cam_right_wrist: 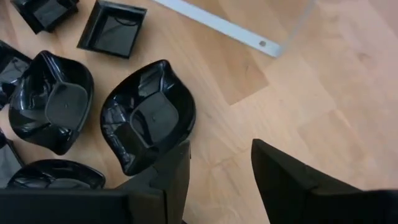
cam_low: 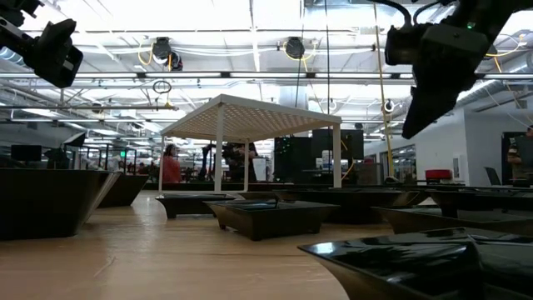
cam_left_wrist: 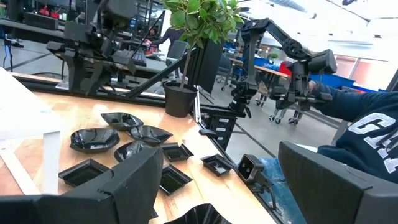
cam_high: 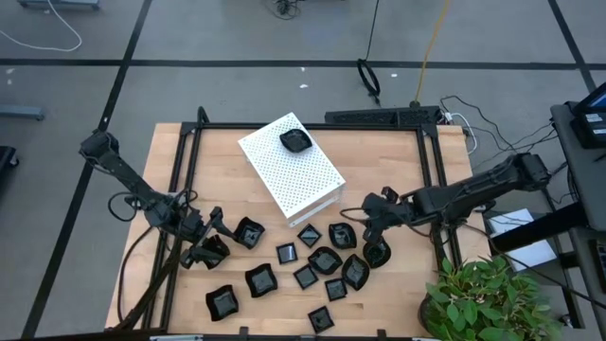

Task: Pick & Place Mini shaped plates
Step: Stack the leaf-shaped plate on top of the other leaf-shaped plate on the shelf

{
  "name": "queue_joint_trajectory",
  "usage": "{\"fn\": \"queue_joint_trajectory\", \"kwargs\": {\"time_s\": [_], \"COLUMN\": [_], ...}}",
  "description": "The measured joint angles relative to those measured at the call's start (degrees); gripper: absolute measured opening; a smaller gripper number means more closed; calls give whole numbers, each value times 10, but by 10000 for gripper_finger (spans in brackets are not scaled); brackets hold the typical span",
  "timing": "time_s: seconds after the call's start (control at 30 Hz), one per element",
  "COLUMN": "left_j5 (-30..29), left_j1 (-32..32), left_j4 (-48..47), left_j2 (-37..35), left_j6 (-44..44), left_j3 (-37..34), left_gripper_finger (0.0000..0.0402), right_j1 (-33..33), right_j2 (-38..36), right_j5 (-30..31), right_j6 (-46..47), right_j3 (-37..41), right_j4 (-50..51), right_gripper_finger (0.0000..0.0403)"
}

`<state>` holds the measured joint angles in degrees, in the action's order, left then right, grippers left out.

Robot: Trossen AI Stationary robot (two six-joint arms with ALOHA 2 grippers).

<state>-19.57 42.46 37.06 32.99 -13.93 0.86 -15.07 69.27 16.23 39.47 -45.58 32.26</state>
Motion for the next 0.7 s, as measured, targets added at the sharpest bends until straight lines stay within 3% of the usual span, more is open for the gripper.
{"fn": "queue_joint_trajectory", "kwargs": {"time_s": [0.7], "left_j5": [0], "left_j1": [0], "left_j4": [0], "left_j2": [0], "left_j6": [0], "left_j3": [0], "left_gripper_finger": [324], "right_j1": [-23], "right_j2": [124], "right_j5": [0], "right_j6": [69], "right_j3": [0], "right_j4": [-59], "right_gripper_finger": [157]}}
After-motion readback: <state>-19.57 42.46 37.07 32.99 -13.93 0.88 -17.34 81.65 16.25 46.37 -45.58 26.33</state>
